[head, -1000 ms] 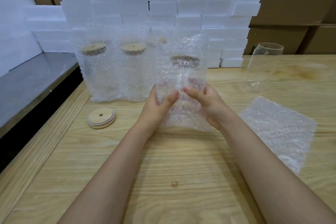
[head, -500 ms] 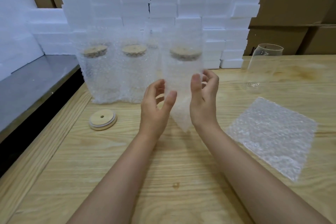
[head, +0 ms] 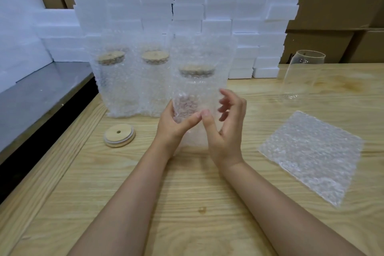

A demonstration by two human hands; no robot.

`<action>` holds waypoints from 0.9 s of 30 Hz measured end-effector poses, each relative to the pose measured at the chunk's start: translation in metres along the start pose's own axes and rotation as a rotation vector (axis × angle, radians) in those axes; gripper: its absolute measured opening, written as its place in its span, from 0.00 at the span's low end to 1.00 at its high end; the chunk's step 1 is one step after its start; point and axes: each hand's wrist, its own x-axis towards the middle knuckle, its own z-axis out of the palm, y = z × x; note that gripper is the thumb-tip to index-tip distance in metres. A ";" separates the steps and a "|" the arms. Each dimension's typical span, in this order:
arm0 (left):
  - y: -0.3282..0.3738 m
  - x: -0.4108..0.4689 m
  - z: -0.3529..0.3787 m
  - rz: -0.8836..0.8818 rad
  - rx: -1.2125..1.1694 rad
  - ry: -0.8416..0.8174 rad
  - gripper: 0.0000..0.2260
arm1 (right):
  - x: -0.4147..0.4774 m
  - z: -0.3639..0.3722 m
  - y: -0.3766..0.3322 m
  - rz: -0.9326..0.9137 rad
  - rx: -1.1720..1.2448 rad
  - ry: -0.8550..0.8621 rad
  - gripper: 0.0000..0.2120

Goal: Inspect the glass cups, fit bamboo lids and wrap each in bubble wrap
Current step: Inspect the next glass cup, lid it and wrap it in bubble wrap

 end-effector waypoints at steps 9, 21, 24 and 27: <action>-0.002 -0.004 -0.008 -0.034 -0.067 -0.188 0.22 | 0.016 -0.026 0.025 0.472 0.422 -0.563 0.35; -0.011 0.001 -0.006 0.044 0.359 0.225 0.27 | 0.027 0.000 0.048 0.435 -0.001 -0.281 0.44; -0.015 0.004 -0.007 0.105 0.426 0.359 0.14 | 0.036 0.022 0.056 0.410 -0.092 -0.220 0.47; -0.016 0.004 -0.007 0.142 0.454 0.391 0.04 | 0.042 0.048 0.064 0.416 -0.172 -0.169 0.50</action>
